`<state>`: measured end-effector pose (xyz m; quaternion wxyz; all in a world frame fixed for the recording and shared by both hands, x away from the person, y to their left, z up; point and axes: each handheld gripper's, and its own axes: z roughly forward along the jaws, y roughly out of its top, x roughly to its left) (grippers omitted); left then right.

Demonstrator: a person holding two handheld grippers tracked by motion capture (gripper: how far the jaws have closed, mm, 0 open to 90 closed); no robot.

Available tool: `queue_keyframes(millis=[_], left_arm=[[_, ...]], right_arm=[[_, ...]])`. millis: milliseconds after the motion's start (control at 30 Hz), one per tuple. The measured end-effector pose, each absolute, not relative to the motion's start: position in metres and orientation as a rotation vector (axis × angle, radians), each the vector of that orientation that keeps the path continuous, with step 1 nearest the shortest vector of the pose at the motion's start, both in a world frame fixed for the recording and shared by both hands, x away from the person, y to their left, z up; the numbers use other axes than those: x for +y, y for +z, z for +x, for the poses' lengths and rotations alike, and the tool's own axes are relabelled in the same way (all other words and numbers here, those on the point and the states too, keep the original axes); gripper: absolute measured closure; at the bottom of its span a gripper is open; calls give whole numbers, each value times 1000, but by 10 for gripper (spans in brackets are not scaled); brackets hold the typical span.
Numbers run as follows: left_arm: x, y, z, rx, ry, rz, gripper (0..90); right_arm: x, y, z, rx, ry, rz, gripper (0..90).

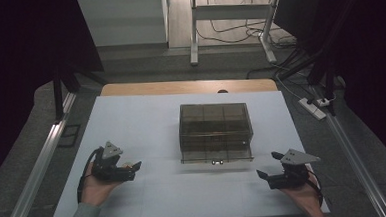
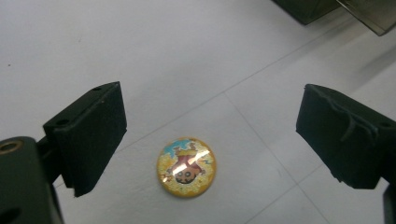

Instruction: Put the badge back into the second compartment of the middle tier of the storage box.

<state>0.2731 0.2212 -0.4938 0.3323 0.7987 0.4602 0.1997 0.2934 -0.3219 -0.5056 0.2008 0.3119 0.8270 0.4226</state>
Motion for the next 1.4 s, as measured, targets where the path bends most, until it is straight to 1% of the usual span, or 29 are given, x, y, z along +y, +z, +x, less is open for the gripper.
queue_keyframes(millis=[200,300,333,667,767,1100,1400], left_arm=[[228,-494,278,1225,521,2096,88],[233,-493,281,1231,506,2105,102],[235,-493,285,1233,485,2119,106],[235,-492,304,1243,422,2224,112],[233,-496,306,1240,393,2279,112],[228,-513,309,1250,348,2377,129],[227,-520,310,1264,344,2409,145]], right_arm=[[-322,-506,293,2314,1172,873,120],[-322,-506,293,2314,1168,873,120],[-322,-506,293,2312,1169,875,120],[-321,-507,294,2319,1169,878,120],[-321,-507,294,2319,1170,878,120],[-321,-508,294,2332,1152,883,120],[-320,-510,294,2341,1148,882,121]])
